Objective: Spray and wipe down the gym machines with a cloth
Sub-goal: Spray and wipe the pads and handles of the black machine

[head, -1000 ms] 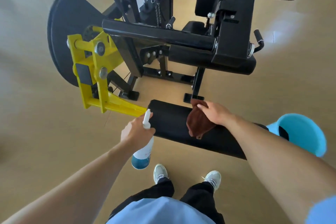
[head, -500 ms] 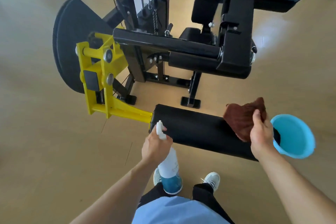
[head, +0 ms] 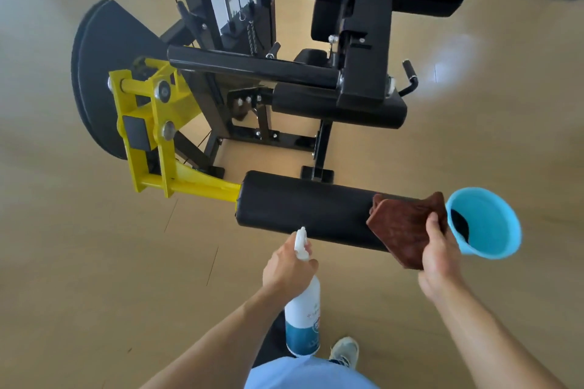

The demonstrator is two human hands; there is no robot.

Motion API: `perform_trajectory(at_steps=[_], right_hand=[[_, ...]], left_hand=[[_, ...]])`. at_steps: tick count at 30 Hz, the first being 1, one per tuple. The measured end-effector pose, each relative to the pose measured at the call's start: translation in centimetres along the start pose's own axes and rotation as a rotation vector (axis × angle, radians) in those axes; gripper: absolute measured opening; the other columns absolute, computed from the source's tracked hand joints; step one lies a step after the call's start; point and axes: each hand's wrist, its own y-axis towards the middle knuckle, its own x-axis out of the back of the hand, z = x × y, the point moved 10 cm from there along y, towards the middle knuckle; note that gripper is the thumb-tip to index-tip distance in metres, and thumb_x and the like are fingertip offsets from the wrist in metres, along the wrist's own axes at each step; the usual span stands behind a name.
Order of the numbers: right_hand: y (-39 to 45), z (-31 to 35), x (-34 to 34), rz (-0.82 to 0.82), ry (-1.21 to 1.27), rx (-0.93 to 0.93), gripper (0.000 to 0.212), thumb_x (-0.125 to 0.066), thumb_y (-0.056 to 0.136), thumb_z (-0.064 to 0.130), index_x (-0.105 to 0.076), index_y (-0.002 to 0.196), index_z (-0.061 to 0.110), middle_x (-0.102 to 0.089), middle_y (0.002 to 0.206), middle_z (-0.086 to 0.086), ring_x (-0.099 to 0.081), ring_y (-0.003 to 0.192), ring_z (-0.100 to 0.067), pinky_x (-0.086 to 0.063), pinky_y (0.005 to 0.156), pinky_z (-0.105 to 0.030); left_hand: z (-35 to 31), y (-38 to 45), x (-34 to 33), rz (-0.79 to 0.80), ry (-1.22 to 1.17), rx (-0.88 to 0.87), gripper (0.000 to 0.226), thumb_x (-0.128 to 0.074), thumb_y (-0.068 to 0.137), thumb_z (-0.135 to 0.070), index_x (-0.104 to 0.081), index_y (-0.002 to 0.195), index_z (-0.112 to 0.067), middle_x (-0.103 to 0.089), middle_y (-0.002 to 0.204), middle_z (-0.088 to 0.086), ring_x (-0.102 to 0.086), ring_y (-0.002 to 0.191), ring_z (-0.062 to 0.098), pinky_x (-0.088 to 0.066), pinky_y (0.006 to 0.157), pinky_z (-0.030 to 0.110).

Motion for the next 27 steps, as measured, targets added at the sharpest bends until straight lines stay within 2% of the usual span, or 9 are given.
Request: perform_trajectory(at_steps=[2, 4, 6, 9, 12, 16, 19, 24, 27], right_hand=[[0.2, -0.8, 2.1, 0.006, 0.025, -0.024, 0.041, -0.053, 0.106, 0.046, -0.058, 0.144, 0.029, -0.066, 0.136, 0.006, -0.066, 0.119, -0.014, -0.051, 0.106, -0.044], [0.2, -1.4, 4.6, -0.006, 0.032, -0.039, 0.040, -0.054, 0.105, 0.049, -0.060, 0.141, 0.034, -0.067, 0.137, 0.007, -0.066, 0.122, -0.016, -0.051, 0.106, -0.044], [0.0, -1.8, 7.4, -0.016, 0.036, -0.054, 0.040, -0.056, 0.101, 0.055, -0.062, 0.136, 0.037, -0.067, 0.136, 0.008, -0.066, 0.123, -0.017, -0.052, 0.104, -0.043], [-0.4, -2.3, 12.4, -0.077, 0.045, -0.100, 0.053, -0.060, 0.090, 0.066, -0.063, 0.135, 0.038, -0.070, 0.132, 0.007, -0.068, 0.119, -0.020, -0.053, 0.104, -0.049], [-0.3, -2.7, 16.9, -0.136, 0.058, -0.129, 0.041, -0.053, 0.102, 0.058, -0.063, 0.136, 0.037, -0.071, 0.130, 0.004, -0.069, 0.117, -0.024, -0.055, 0.097, -0.046], [-0.7, -2.9, 21.5, -0.191, 0.082, -0.152, 0.043, -0.052, 0.104, 0.055, -0.061, 0.142, 0.036, -0.072, 0.129, 0.003, -0.070, 0.114, -0.025, -0.055, 0.079, -0.038], [-1.1, -2.8, 23.7, -0.203, 0.111, -0.150, 0.043, -0.052, 0.104, 0.054, -0.062, 0.141, 0.035, -0.072, 0.129, 0.003, -0.070, 0.115, -0.026, -0.055, 0.078, -0.038], [-1.4, -2.1, 26.0, -0.188, 0.144, -0.129, 0.039, -0.049, 0.106, 0.053, -0.062, 0.138, 0.035, -0.072, 0.129, 0.001, -0.070, 0.113, -0.027, -0.054, 0.079, -0.039], [-1.6, -2.1, 26.8, -0.179, 0.138, -0.126, 0.036, -0.048, 0.107, 0.052, -0.062, 0.134, 0.035, -0.073, 0.124, 0.002, -0.071, 0.108, -0.026, -0.053, 0.074, -0.038]], left_hand=[[-1.0, -0.8, -1.6, 0.012, 0.002, -0.038, 0.029, -0.064, 0.087, -0.028, -0.056, 0.115, -0.033, -0.067, 0.107, -0.011, -0.065, 0.089, 0.014, -0.054, 0.068, 0.028], [-1.5, -1.4, -3.2, 0.025, 0.026, -0.034, 0.025, -0.064, 0.089, -0.028, -0.058, 0.113, -0.028, -0.065, 0.104, -0.006, -0.063, 0.086, 0.014, -0.048, 0.060, 0.023], [-2.1, -2.1, -5.0, 0.051, 0.033, -0.034, 0.018, -0.065, 0.090, -0.028, -0.060, 0.108, -0.025, -0.064, 0.099, -0.003, -0.064, 0.086, 0.016, -0.053, 0.064, 0.025], [-3.9, -3.5, -7.6, 0.078, 0.040, -0.070, 0.019, -0.065, 0.089, -0.029, -0.059, 0.108, -0.027, -0.066, 0.103, -0.002, -0.066, 0.089, 0.018, -0.059, 0.074, 0.032], [-5.8, -4.1, -9.8, 0.105, 0.067, -0.088, 0.021, -0.065, 0.087, -0.028, -0.060, 0.107, -0.026, -0.066, 0.103, -0.001, -0.066, 0.089, 0.019, -0.061, 0.078, 0.035], [-8.5, -5.2, -13.7, 0.175, 0.121, -0.122, 0.020, -0.067, 0.090, -0.029, -0.054, 0.104, -0.024, -0.060, 0.093, -0.003, -0.065, 0.089, 0.018, -0.060, 0.077, 0.031], [-10.7, -6.2, -16.3, 0.202, 0.148, -0.183, 0.020, -0.065, 0.091, -0.029, -0.052, 0.106, -0.028, -0.059, 0.091, -0.005, -0.065, 0.089, 0.017, -0.059, 0.077, 0.030], [-12.0, -7.0, -19.7, 0.253, 0.212, -0.164, 0.026, -0.061, 0.088, -0.033, -0.058, 0.107, -0.016, -0.065, 0.100, 0.003, -0.066, 0.091, 0.021, -0.059, 0.081, 0.036], [-12.0, -7.3, -20.5, 0.263, 0.194, -0.179, 0.024, -0.063, 0.086, -0.028, -0.059, 0.109, -0.025, -0.066, 0.105, 0.000, -0.066, 0.092, 0.020, -0.060, 0.082, 0.036]])
